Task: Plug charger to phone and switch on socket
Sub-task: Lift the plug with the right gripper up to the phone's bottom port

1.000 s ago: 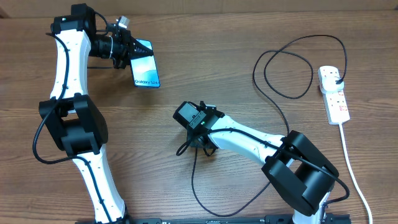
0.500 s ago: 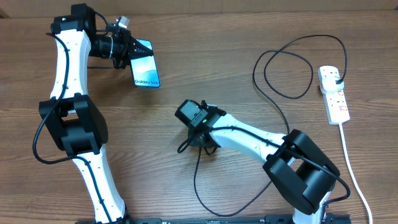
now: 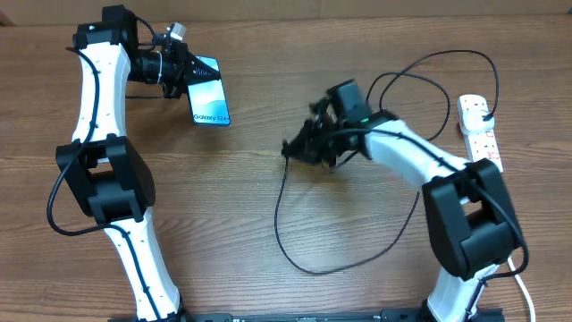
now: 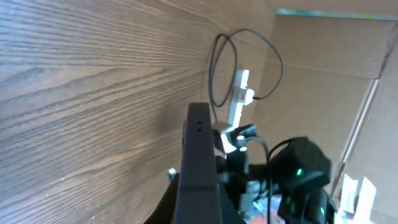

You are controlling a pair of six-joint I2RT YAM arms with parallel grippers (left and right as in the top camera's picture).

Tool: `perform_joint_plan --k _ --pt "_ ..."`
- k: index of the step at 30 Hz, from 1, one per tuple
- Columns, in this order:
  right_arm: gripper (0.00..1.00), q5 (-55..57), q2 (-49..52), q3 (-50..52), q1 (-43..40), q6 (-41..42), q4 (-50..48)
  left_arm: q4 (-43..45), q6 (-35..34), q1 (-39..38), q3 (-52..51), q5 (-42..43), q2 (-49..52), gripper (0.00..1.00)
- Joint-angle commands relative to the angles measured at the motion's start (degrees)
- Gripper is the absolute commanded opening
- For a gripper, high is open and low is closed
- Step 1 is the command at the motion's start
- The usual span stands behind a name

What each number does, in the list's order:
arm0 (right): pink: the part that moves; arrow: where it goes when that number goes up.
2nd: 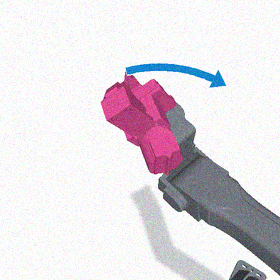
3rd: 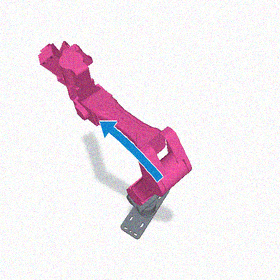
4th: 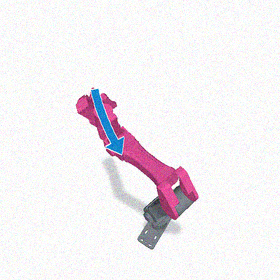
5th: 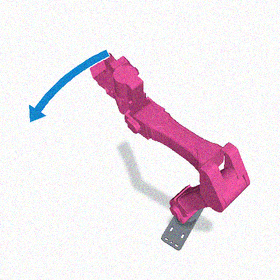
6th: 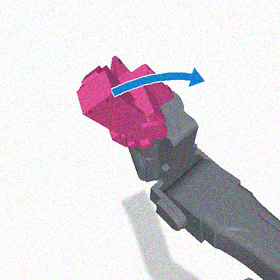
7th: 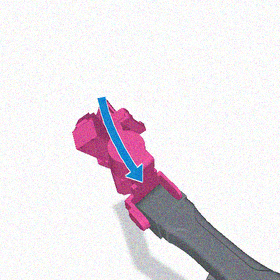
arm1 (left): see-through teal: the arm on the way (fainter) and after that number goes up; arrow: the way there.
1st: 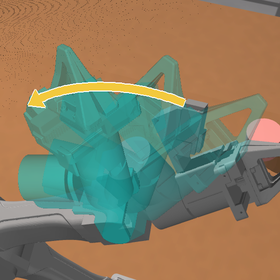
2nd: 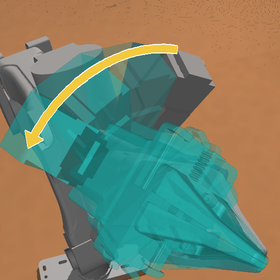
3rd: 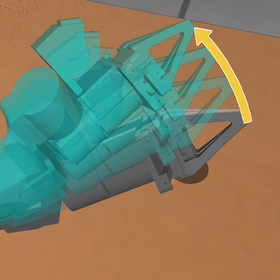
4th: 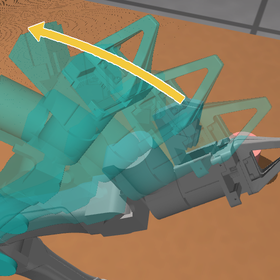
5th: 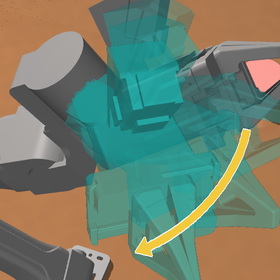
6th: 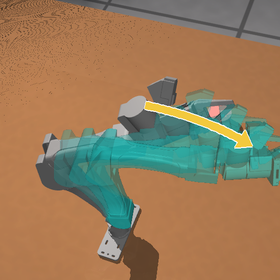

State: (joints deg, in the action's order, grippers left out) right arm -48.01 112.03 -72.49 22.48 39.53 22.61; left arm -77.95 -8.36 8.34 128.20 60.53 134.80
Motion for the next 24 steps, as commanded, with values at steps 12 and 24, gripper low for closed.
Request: perform_joint_plan --k 12,24 --pt "0.04 -26.4 -0.2 -0.8 -0.4 16.4 -41.7 18.8 -7.9 -3.5 1.3 19.3 -0.4 0.04" --pt "0.04 -21.9 -0.2 -0.8 -0.4 26.6 -47.1 42.8 -38.2 -3.9 1.3 16.7 -0.4 0.04"
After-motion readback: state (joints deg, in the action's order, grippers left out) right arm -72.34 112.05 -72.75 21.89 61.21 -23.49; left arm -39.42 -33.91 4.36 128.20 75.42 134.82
